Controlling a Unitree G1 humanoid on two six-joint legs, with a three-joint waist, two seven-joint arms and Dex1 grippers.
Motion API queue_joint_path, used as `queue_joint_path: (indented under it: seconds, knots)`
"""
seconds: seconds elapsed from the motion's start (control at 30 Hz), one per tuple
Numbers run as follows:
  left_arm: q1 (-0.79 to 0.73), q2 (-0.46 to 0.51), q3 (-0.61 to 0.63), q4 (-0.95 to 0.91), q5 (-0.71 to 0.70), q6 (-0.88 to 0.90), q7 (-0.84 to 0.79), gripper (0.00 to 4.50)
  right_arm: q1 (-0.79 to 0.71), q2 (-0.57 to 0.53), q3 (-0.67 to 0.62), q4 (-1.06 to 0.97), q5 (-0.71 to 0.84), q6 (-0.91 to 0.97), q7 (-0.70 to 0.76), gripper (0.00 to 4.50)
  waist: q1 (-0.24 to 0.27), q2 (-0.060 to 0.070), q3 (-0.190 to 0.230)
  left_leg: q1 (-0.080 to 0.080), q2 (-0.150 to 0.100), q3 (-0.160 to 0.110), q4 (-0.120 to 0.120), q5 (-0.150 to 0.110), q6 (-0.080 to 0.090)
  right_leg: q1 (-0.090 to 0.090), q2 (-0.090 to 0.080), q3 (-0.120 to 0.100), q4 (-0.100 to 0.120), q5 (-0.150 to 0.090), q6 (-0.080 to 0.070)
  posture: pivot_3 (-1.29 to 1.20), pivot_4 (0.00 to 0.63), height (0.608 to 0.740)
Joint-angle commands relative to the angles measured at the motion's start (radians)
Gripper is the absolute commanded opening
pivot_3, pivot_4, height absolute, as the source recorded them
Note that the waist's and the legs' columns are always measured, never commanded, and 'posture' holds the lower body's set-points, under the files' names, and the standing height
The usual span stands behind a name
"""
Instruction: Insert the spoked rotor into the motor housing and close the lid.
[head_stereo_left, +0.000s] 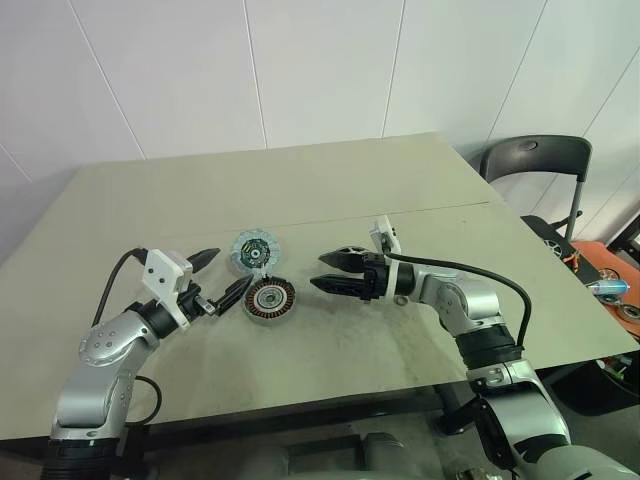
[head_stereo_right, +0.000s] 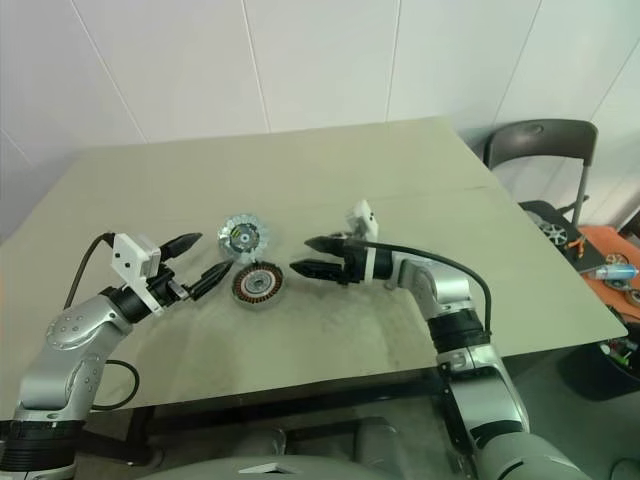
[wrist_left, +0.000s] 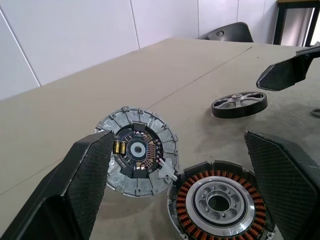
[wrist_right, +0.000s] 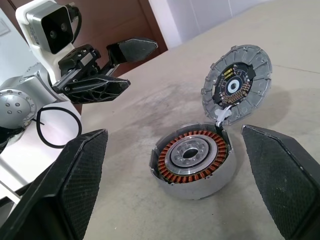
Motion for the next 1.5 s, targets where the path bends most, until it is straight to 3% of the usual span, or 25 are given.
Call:
queue_joint_path:
  seconds: [0.03,0.53,1.5]
  knots:
    - [-0.019,0.015,0.010,-0.067,-0.010,0.027,0.015,4.44,-0.018,-0.001,-0.025,-0.020,0.012,-0.016,-0.003,4.50,0.000,0.000,0.000,0.000,0.000,0.000,0.000,0.000,0.000,0.000,0.000,0.000,0.000,0.000,0.000,0.00,0.000,0.740]
    - [-0.030,0.025,0.024,-0.123,-0.028,0.114,0.024,4.44,-0.037,-0.006,-0.033,0.010,0.004,-0.036,-0.006,4.50,0.000,-0.001,0.001,0.000,0.000,0.000,0.000,0.000,0.000,0.000,0.000,0.000,0.000,0.000,0.000,0.00,0.000,0.740]
    - [-0.020,0.016,0.012,-0.050,0.000,0.050,-0.017,4.44,-0.034,-0.018,-0.031,0.023,0.001,-0.061,-0.015,4.50,0.000,-0.001,0.001,0.000,0.000,0.000,0.000,0.000,0.000,0.000,0.000,0.000,0.000,0.000,0.000,0.00,0.000,0.740]
